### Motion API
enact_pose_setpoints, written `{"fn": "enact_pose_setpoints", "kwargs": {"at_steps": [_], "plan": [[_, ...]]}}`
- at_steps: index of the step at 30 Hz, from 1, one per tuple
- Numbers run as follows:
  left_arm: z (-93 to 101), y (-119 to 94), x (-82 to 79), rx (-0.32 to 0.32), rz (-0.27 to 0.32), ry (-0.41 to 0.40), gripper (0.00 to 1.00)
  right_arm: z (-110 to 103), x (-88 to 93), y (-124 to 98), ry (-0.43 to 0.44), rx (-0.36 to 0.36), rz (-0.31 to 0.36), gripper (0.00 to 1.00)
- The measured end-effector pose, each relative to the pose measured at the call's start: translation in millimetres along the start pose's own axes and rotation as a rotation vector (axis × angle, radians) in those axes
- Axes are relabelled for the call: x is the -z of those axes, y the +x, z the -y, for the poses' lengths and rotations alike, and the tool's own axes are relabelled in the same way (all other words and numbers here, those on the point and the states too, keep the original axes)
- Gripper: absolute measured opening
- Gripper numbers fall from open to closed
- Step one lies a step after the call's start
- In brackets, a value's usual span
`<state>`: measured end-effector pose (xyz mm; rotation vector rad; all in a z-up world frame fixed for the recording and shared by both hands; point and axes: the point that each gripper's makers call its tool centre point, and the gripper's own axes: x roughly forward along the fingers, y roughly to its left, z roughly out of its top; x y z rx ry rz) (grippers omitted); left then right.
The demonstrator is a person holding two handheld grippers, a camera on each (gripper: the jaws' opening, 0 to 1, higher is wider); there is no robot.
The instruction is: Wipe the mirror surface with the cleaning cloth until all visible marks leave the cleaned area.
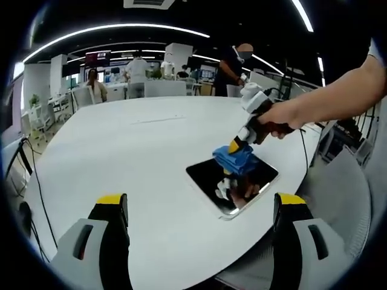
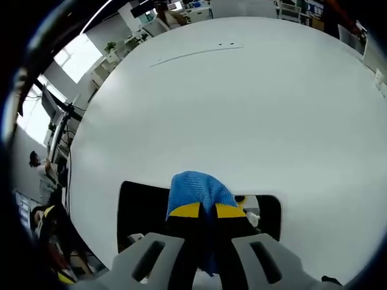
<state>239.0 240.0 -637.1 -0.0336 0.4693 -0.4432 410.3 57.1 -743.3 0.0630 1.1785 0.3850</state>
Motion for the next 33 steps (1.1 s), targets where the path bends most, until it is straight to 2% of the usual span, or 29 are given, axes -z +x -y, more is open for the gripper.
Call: {"fn": "enact_pose_setpoints", "kwargs": {"at_steps": [15, 21, 33], "plan": [[-16.6, -8.3, 2.5, 0.003, 0.001, 0.005, 0.99, -42.5, -4.6, 18.5, -0.021, -0.021, -0.018, 0.01], [-24.3, -8.9, 5.2, 0.005, 0.000, -0.009, 0.99, -68.3, 1.8, 14.7, -0.039, -0.031, -0.034, 0.01], [-26.9, -2.8, 4.1, 0.016, -0.002, -0.020, 0.99, -101.7, 5.5, 15.5, -0.054, -0.057, -0.059, 0.02]]}}
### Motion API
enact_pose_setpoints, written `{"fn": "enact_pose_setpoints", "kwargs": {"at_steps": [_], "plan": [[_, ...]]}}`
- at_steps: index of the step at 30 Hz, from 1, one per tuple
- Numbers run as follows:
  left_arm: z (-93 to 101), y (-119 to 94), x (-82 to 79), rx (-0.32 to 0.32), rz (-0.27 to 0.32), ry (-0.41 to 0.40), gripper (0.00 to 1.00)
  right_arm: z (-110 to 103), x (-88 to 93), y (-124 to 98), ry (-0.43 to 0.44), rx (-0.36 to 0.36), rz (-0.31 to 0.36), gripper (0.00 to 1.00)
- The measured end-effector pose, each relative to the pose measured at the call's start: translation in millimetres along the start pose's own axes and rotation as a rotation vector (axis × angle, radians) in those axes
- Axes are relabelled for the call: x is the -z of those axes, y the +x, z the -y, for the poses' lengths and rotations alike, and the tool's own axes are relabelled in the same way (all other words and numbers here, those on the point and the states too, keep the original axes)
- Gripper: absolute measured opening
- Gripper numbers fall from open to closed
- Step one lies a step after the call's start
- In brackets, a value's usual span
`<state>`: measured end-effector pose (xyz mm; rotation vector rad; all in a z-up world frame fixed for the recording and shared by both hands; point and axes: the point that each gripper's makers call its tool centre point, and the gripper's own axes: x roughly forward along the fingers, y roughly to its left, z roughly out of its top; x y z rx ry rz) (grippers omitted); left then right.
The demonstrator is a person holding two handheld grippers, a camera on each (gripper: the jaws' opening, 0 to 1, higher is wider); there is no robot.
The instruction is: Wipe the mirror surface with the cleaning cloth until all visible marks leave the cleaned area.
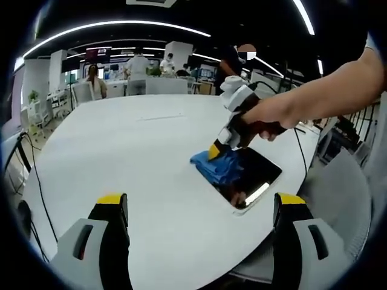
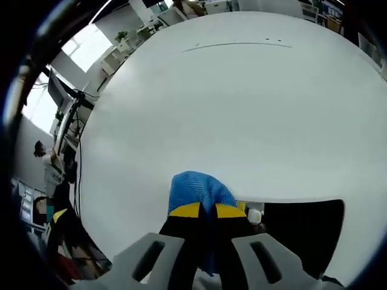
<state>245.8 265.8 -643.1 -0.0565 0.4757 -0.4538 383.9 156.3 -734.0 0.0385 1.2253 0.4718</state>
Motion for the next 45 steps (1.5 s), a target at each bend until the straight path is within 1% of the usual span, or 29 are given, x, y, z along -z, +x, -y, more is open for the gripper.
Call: {"fn": "enact_pose_setpoints", "kwargs": {"at_steps": [7, 13, 18, 21, 31, 39, 45], "plan": [[3.6, 0.7, -3.6, 0.007, 0.014, 0.005, 0.99, -11.2, -3.9, 7.4, -0.024, -0.008, -0.011, 0.02], [-0.1, -0.8, -1.3, -0.005, 0.012, -0.007, 0.99, -10.4, -4.9, 8.4, -0.027, -0.010, -0.005, 0.01], [0.4, -0.8, -0.9, -0.006, 0.011, -0.008, 0.99, -10.2, -5.2, 9.2, -0.033, -0.020, -0.007, 0.01], [2.4, -0.3, -3.3, -0.004, 0.015, -0.004, 0.99, -12.7, 0.3, 7.0, -0.048, -0.026, -0.021, 0.01], [6.0, 1.5, -8.2, -0.004, 0.030, -0.015, 0.99, -16.5, 16.1, 0.7, -0.048, -0.048, -0.033, 0.01], [11.1, 1.4, -6.8, -0.002, 0.026, -0.008, 0.99, -21.0, 30.9, -6.9, -0.058, -0.062, -0.035, 0.01], [16.7, 1.6, -6.7, 0.001, 0.026, -0.004, 0.99, -22.6, 36.2, -7.0, -0.070, -0.063, -0.034, 0.01]]}}
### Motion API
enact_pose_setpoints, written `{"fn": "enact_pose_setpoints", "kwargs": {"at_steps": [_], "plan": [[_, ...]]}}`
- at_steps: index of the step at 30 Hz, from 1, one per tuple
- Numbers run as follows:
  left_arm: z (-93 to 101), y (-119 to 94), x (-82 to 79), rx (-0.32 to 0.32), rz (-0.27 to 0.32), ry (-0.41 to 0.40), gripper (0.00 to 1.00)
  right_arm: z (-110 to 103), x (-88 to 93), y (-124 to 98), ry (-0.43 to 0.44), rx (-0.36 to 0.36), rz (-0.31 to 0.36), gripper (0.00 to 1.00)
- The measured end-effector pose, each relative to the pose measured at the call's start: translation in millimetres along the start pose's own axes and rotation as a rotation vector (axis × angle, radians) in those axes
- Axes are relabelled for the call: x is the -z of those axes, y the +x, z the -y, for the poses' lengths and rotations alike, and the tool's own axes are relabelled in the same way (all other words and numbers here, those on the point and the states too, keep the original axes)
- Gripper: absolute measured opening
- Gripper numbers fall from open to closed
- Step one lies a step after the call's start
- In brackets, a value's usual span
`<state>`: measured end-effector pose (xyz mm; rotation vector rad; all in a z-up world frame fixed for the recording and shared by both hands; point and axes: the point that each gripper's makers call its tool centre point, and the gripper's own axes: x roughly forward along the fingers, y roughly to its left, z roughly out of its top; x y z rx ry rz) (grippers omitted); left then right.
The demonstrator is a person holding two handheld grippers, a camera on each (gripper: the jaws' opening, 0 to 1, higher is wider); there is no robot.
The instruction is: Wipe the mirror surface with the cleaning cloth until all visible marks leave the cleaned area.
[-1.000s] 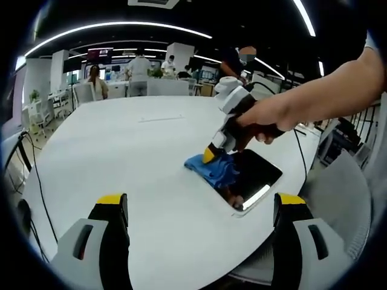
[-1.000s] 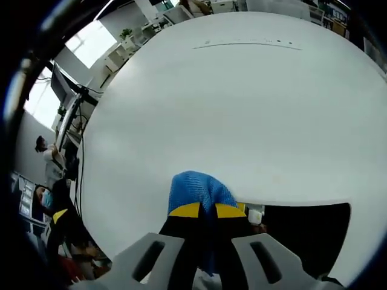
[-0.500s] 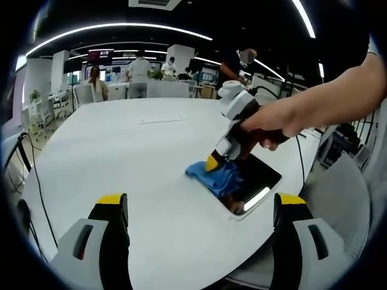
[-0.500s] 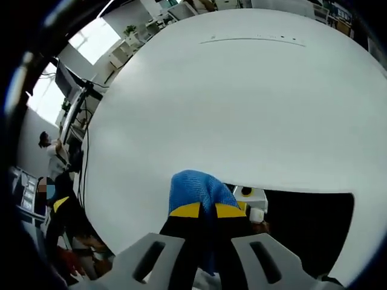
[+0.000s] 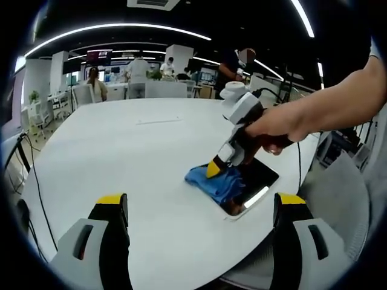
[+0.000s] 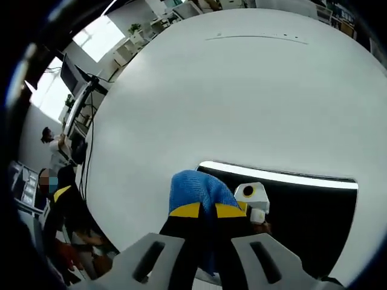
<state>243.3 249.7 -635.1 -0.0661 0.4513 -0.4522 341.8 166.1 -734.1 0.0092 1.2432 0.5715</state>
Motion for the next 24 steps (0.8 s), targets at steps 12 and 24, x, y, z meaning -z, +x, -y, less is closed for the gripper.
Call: {"fn": "enact_pose_setpoints", "kwargs": {"at_steps": [12, 24], "plan": [[5.2, 1.6, 0.0, 0.006, 0.001, 0.002, 0.99, 0.0, 5.7, 0.1, 0.003, -0.001, 0.009, 0.01], [3.3, 1.4, -3.6, 0.012, 0.002, 0.013, 0.99, -1.8, 8.4, -0.5, -0.061, -0.011, 0.008, 0.01]]}}
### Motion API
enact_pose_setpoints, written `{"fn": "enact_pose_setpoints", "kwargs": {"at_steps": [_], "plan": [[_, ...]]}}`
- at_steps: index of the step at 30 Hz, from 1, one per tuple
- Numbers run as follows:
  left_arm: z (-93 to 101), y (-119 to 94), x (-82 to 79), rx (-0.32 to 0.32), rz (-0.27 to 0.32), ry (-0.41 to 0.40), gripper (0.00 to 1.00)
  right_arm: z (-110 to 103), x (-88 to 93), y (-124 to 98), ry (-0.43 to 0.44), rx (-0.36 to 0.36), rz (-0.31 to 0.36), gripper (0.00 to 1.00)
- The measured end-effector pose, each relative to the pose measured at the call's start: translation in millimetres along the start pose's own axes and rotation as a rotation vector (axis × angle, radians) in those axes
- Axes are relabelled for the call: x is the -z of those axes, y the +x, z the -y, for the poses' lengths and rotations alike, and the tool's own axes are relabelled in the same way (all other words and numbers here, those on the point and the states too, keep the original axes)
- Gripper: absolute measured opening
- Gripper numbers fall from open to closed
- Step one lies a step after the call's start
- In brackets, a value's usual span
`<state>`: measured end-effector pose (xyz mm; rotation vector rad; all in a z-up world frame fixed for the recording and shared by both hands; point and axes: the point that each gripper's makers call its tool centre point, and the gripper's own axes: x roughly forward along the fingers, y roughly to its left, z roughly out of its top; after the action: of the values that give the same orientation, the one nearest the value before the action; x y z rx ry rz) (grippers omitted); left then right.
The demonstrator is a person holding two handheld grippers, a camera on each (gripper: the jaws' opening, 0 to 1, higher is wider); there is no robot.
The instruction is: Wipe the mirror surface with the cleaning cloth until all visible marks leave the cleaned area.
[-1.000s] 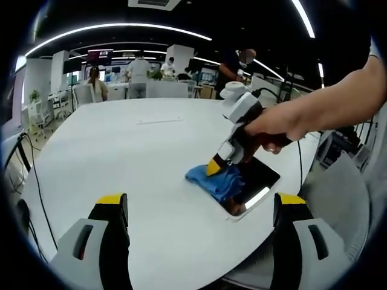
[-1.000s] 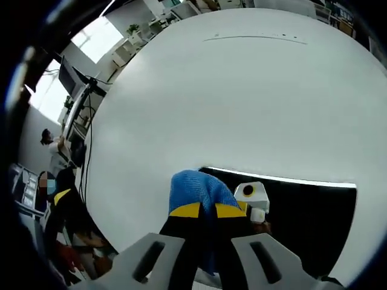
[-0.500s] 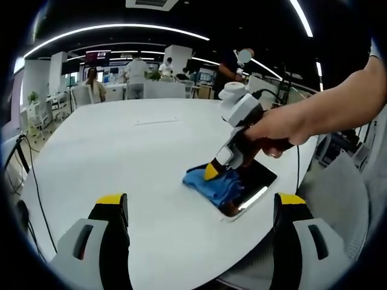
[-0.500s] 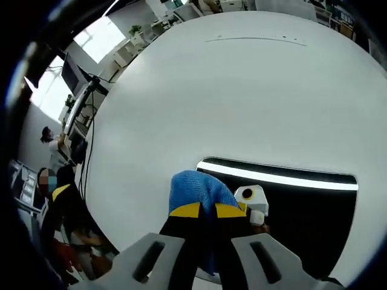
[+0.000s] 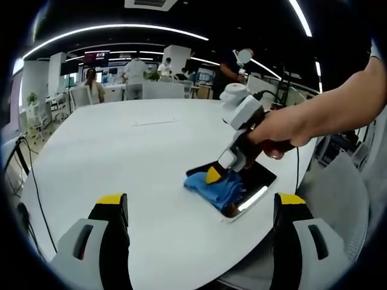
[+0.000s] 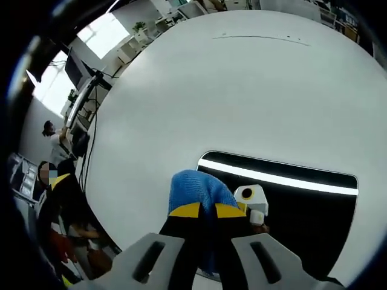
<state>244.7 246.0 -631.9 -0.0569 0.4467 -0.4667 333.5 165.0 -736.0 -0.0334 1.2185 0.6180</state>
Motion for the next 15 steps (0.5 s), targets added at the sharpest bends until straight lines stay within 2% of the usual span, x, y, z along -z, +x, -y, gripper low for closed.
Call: {"fn": "enact_pose_setpoints", "kwargs": {"at_steps": [3, 15], "plan": [[-0.9, -0.1, 0.6, -0.005, -0.008, 0.008, 0.99, 1.4, -0.3, -0.4, 0.036, -0.006, -0.002, 0.01], [4.1, 4.3, 0.4, -0.007, -0.014, 0.017, 0.99, 9.1, 2.8, -5.0, 0.014, -0.024, -0.003, 0.01]]}}
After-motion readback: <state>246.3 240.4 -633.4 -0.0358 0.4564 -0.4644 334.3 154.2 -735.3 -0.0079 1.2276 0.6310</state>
